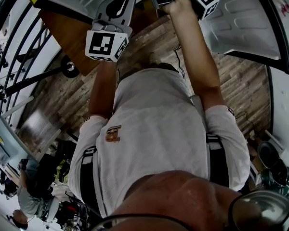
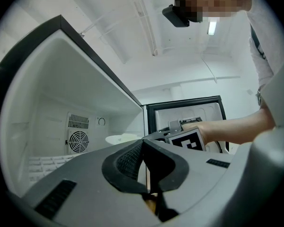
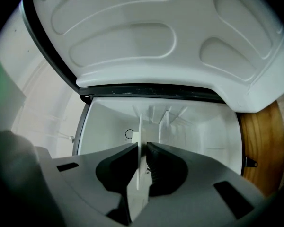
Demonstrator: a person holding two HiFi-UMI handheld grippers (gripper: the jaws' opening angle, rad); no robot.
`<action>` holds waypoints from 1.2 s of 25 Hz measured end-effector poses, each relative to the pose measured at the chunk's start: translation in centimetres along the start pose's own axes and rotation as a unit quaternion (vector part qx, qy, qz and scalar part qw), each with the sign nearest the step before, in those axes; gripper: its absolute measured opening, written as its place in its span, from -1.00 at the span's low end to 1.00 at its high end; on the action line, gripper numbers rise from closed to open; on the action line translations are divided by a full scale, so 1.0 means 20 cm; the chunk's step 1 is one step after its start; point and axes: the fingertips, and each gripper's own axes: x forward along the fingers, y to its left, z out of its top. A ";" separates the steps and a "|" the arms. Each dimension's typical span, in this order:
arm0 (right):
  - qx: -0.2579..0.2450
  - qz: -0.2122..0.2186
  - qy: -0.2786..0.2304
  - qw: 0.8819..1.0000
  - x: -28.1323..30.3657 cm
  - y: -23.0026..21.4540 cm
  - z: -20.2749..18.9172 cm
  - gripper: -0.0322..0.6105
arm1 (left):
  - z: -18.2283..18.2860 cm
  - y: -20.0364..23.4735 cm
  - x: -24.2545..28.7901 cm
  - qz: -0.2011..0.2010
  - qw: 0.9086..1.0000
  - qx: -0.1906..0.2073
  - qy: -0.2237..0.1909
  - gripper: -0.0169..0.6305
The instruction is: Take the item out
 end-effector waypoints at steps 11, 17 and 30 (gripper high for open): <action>0.001 0.005 -0.004 1.000 -0.20 -0.01 -0.04 -0.72 | 0.02 -0.08 0.03 -0.018 1.000 -0.003 -0.004 -0.89; 0.000 0.008 -0.002 1.000 -0.27 0.00 -0.07 -0.72 | 0.03 -0.10 0.04 -0.024 1.000 -0.005 -0.008 -0.89; -0.002 0.012 0.001 1.000 -0.36 0.02 -0.13 -0.72 | 0.06 -0.16 -0.03 -0.026 0.999 -0.010 -0.017 -0.89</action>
